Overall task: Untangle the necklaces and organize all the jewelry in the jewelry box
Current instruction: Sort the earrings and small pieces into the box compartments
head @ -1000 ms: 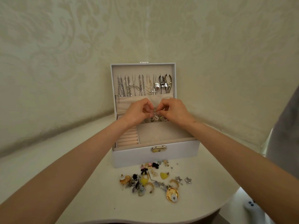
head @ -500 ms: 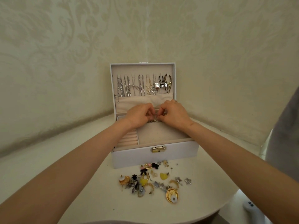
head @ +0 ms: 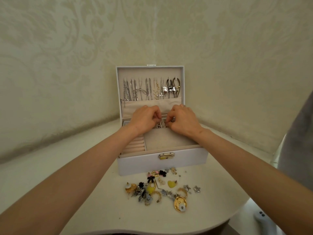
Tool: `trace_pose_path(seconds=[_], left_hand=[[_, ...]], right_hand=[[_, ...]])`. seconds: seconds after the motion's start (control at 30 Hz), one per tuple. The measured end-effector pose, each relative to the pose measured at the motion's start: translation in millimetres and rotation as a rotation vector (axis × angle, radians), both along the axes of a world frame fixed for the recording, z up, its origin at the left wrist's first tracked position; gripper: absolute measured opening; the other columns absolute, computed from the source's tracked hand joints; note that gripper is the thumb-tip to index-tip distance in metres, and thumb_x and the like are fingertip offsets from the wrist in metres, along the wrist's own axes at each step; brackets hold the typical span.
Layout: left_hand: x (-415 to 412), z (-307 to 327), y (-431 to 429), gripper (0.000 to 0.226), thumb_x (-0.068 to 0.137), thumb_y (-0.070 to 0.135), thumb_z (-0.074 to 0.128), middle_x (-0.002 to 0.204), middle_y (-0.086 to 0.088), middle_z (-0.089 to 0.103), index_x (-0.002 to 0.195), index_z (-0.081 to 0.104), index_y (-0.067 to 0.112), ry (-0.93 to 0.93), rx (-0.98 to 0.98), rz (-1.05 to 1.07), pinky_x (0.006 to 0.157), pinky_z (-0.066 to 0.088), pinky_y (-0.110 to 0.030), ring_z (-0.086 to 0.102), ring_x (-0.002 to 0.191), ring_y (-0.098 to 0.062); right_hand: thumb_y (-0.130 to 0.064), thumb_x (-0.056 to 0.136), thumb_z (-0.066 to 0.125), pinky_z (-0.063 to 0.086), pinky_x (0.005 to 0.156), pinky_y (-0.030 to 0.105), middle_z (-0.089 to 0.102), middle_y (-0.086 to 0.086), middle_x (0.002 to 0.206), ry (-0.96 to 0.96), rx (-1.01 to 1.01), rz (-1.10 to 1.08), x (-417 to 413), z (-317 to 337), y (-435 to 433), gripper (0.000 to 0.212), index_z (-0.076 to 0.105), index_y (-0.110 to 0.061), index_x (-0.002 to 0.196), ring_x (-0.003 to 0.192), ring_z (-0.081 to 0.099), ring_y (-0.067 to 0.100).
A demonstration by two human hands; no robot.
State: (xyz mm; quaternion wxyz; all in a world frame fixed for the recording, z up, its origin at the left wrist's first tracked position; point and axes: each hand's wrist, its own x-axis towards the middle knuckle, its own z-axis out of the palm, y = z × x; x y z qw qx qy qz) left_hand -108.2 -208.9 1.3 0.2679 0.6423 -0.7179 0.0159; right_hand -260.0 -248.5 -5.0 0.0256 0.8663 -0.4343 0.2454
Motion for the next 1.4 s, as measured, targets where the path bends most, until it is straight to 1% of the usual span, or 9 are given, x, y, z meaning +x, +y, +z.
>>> trace_pose_path(seconds=[0.27,0.4,0.53,0.63,0.8,1.07,1.23,1.3,1.4], left_hand=[[3.8,4.9,20.5,0.009,0.086,0.021,0.064,0.092,0.004,0.063,0.094,0.061,0.019,0.029,-0.018,-0.024,0.068,0.034,-0.028,0.052,0.09,-0.016],[-5.2,7.3,60.7,0.013,0.085,0.026,0.065,0.083,0.009,0.06,0.086,0.053,0.022,0.1,-0.012,-0.097,0.065,0.04,-0.027,0.056,0.08,-0.012],[-8.1,-5.5,111.6,0.012,0.087,0.03,0.062,0.083,0.013,0.059,0.086,0.051,0.024,0.109,-0.072,-0.141,0.069,0.045,-0.021,0.055,0.079,-0.001],[-0.8,-25.5,135.4,0.011,0.085,0.025,0.065,0.092,0.015,0.055,0.087,0.054,0.024,-0.006,-0.144,-0.207,0.071,0.045,-0.021,0.052,0.087,-0.004],[9.3,-46.3,137.7,0.018,0.075,0.005,0.074,0.107,0.004,0.054,0.085,0.063,0.015,-0.094,-0.169,-0.3,0.08,0.042,-0.022,0.049,0.097,-0.011],[4.4,-47.2,134.9,0.014,0.077,0.009,0.073,0.107,0.004,0.054,0.087,0.064,0.016,-0.044,-0.193,-0.282,0.087,0.038,-0.024,0.045,0.102,-0.009],[-6.8,-45.3,139.5,0.024,0.07,0.012,0.078,0.109,0.0,0.051,0.087,0.062,0.018,-0.133,-0.279,-0.199,0.085,0.034,-0.025,0.043,0.102,-0.014],[-7.2,-42.2,140.6,0.018,0.075,0.021,0.072,0.11,0.003,0.05,0.089,0.062,0.019,-0.108,-0.312,-0.211,0.087,0.028,-0.021,0.042,0.103,-0.012],[-7.1,-35.6,142.3,0.027,0.081,0.042,0.058,0.104,0.015,0.051,0.1,0.06,0.022,-0.034,-0.226,-0.287,0.086,0.032,-0.02,0.044,0.1,-0.006]], right_hand=[[-0.022,0.079,0.066,0.033,0.078,0.03,0.061,0.004,0.093,-0.089,0.005,0.014,-3.1,4.1,7.0,0.012,0.073,-0.019,0.087,0.097,0.051,0.025],[-0.021,0.081,0.067,0.042,0.074,0.032,0.056,-0.007,0.079,-0.226,0.01,0.127,-9.8,11.1,39.3,0.006,0.071,-0.02,0.085,0.079,0.051,0.013],[-0.024,0.083,0.068,0.034,0.058,0.015,0.051,-0.018,0.057,-0.371,-0.002,0.26,-27.4,8.6,97.1,0.005,0.066,-0.029,0.082,0.056,0.049,0.0],[-0.028,0.083,0.067,0.03,0.054,0.008,0.045,-0.019,0.046,-0.232,0.035,0.276,-36.1,-8.0,125.2,0.004,0.07,-0.029,0.086,0.045,0.046,-0.003],[-0.037,0.091,0.054,0.041,0.071,0.028,0.071,-0.005,0.091,0.094,0.128,0.198,-32.8,-28.0,132.9,0.021,0.069,-0.032,0.106,0.086,0.062,0.015],[-0.033,0.088,0.054,0.04,0.069,0.027,0.069,-0.004,0.095,0.173,0.119,0.177,-27.3,-32.0,130.4,0.021,0.069,-0.025,0.101,0.09,0.061,0.018],[-0.024,0.084,0.053,0.036,0.055,0.028,0.069,0.002,0.074,0.149,0.0,0.243,-25.9,-37.2,131.3,0.019,0.071,-0.017,0.083,0.07,0.063,0.025],[-0.028,0.089,0.053,0.04,0.061,0.028,0.068,-0.004,0.075,0.114,0.062,0.202,-29.5,-29.3,134.0,0.02,0.072,-0.023,0.094,0.071,0.062,0.018],[-0.028,0.088,0.061,0.034,0.053,0.018,0.049,-0.016,0.046,-0.111,0.24,0.186,-35.1,-13.6,136.3,0.015,0.073,-0.025,0.097,0.049,0.048,0.005]])
